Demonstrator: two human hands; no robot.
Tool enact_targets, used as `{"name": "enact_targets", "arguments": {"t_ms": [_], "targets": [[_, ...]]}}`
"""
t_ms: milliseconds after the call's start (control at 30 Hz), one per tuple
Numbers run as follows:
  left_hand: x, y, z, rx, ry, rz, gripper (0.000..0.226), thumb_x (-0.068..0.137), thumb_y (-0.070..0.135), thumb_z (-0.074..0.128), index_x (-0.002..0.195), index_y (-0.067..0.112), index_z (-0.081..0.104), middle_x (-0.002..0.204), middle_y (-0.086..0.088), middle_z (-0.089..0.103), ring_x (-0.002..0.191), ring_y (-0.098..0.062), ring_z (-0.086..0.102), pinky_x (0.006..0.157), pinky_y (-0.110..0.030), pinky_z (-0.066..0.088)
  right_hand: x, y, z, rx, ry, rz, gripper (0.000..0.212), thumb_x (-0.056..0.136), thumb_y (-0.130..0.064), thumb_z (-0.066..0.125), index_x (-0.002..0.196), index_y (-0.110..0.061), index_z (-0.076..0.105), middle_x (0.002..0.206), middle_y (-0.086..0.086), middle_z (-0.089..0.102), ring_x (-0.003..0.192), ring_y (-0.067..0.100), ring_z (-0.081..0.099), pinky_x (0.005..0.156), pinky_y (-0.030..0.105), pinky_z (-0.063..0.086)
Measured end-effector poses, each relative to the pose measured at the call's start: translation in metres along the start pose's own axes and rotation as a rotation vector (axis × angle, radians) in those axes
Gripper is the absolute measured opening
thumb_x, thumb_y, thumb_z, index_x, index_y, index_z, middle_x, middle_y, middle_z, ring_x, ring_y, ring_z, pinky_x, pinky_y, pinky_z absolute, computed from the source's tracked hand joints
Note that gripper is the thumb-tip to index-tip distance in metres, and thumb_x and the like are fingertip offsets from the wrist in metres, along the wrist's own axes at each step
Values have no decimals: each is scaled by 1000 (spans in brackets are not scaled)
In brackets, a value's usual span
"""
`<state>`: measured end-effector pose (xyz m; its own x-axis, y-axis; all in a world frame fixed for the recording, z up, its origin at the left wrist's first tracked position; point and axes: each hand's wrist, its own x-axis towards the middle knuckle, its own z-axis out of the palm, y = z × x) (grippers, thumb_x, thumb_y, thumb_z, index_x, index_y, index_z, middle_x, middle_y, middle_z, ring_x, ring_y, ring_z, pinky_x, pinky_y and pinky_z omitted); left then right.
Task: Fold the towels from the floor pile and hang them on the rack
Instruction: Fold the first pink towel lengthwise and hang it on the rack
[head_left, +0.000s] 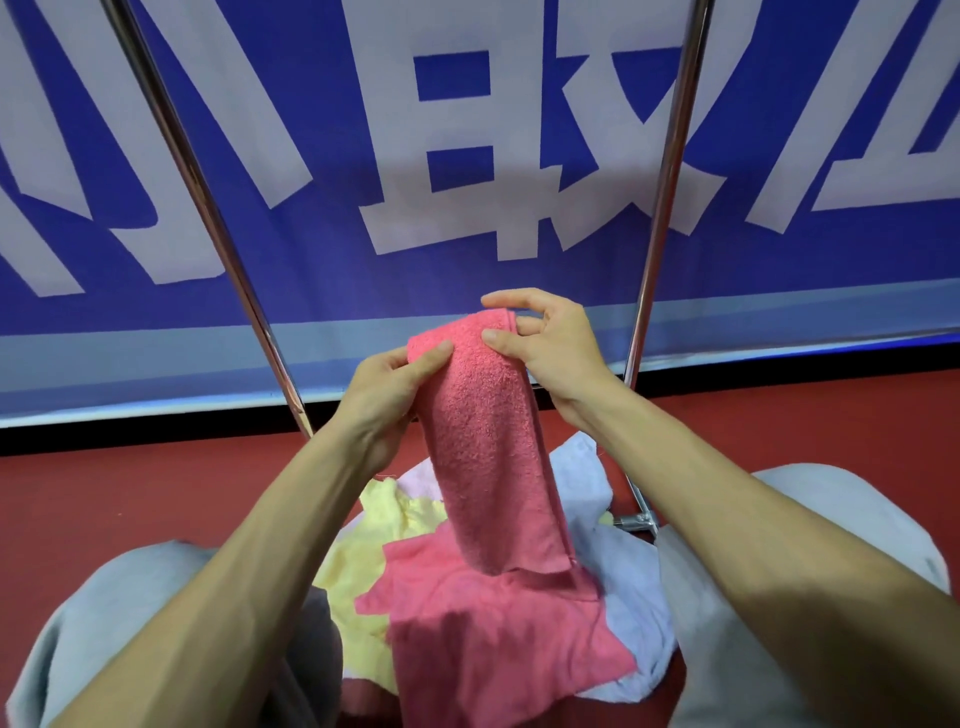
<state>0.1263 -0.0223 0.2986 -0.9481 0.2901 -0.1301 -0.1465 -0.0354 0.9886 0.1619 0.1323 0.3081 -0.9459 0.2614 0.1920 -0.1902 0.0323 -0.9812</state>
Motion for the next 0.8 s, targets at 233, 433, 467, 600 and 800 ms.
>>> {"name": "enact_targets", "arguments": {"t_ms": [233,433,467,600,800], "targets": [[-2,1,18,-7,-96,-2,18,89,25,62,89,9,71,71,0,72,61,-9,63,63,-24,49,-7,-5,-22,-381,-3,-124,17,93,-23,59,102,-15,71,94,-7,71,90,9,67,90,34,53],[7,39,27,184,-288,117,18,93,15,57,105,11,70,96,-6,71,82,-13,64,77,-26,49,-18,-34,-54,-443,42,-110,16,90,-20,61,91,-10,73,62,4,67,53,13,62,58,30,54],[8,50,28,244,-345,162,19,93,13,57,107,10,70,99,-5,72,85,-11,64,79,-24,51,-18,-42,-60,-448,50,-109,17,90,-21,61,86,-10,73,55,7,63,47,15,58,53,28,50],[2,96,28,454,-478,289,12,93,3,54,97,-3,64,87,-8,60,80,-15,54,77,-23,45,-5,-83,-72,-450,121,-106,17,88,-24,63,76,-16,71,48,-7,55,46,14,52,57,29,48],[-23,169,14,498,-502,419,20,93,-3,49,83,7,64,80,-4,58,79,-15,53,81,-25,44,9,-140,-43,-169,-361,31,27,99,-24,48,116,-7,60,99,-2,72,88,7,65,86,23,50]]}}
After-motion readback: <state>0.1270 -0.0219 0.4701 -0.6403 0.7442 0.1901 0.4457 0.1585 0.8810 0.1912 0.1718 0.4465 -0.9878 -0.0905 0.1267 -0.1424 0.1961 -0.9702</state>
